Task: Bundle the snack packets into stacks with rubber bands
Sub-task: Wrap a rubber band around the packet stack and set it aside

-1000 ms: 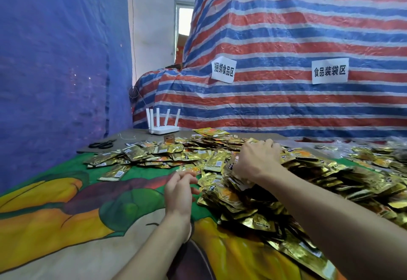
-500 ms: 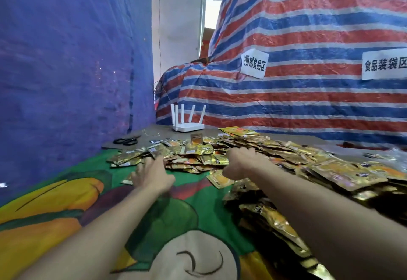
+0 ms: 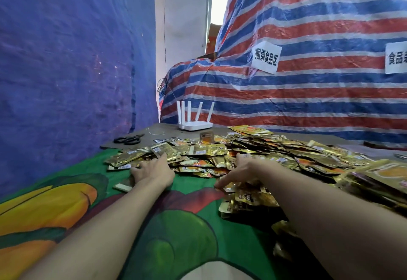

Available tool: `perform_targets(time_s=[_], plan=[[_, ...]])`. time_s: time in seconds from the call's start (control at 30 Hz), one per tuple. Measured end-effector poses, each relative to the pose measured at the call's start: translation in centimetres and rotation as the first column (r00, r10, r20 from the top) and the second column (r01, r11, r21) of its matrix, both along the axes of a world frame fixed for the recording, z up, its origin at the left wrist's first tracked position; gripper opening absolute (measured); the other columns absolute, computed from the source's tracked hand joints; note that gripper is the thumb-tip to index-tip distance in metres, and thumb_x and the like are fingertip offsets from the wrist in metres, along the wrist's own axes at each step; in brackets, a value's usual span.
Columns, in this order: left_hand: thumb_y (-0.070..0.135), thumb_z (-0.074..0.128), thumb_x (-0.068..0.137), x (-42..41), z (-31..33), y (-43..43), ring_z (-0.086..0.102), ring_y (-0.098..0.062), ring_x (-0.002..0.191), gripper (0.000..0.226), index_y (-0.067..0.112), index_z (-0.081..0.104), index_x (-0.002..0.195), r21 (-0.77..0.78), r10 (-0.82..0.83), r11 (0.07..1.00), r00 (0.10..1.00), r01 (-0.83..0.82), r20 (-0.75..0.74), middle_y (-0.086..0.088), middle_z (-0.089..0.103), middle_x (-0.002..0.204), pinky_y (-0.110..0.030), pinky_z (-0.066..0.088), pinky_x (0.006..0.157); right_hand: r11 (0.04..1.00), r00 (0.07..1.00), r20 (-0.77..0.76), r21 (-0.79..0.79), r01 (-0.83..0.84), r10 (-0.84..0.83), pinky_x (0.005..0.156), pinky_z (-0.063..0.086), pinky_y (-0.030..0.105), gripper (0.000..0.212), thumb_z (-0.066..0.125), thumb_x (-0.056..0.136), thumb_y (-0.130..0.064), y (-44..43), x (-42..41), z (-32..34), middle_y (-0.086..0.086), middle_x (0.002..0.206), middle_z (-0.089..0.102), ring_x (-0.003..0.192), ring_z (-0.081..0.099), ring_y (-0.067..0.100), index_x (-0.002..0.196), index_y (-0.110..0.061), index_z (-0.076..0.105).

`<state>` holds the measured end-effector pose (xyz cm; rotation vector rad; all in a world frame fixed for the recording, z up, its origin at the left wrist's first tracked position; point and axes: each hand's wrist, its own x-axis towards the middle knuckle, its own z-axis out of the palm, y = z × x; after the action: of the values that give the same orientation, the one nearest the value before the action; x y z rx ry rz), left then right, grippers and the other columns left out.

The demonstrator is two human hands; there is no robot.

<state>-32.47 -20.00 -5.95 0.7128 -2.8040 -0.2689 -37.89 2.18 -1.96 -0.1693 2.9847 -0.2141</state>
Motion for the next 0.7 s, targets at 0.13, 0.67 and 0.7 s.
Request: perform_targets(time_s=[0.13,0.67,0.7], plan=[[0.018,0.043,0.102,0.3,-0.3,0.2,0.052,-0.033,0.126,0.03,0.017,0.054,0.13,-0.288,-0.095,0.954,0.995,0.084,-0.023,-0.005,0.051,0.135,-0.046,0.042,0.099,0.997,1.0,-0.029,-0.08,0.003,-0.005,0.063,0.05,0.03,0.062,0.082,0.065,-0.067,0.0,-0.4,0.1,0.0,0.089,0.063,0.079,0.062,0.017,0.089,-0.016,0.059],[0.03,0.046,0.103,8.7,2.3,1.4,0.068,-0.027,0.096,0.014,0.024,0.051,0.115,-0.394,-0.259,0.914,0.884,0.094,-0.39,0.003,0.058,0.111,-0.035,0.036,0.064,0.908,0.815,-0.578,-0.317,-0.275,0.044,0.062,0.054,0.04,0.004,0.062,0.086,0.002,1.3,6.2,2.4,0.013,0.084,0.065,0.078,0.064,0.03,0.088,-0.002,0.064],[0.032,0.05,0.102,9.5,2.5,1.7,0.067,-0.027,0.095,0.014,0.024,0.053,0.113,-0.316,-0.247,0.943,0.856,0.104,-0.454,0.002,0.056,0.109,-0.035,0.037,0.064,0.875,0.802,-0.598,-0.387,-0.292,0.003,0.068,0.057,0.044,0.008,0.065,0.087,-0.001,1.6,7.0,2.8,0.013,0.087,0.065,0.08,0.065,0.031,0.095,-0.002,0.062]])
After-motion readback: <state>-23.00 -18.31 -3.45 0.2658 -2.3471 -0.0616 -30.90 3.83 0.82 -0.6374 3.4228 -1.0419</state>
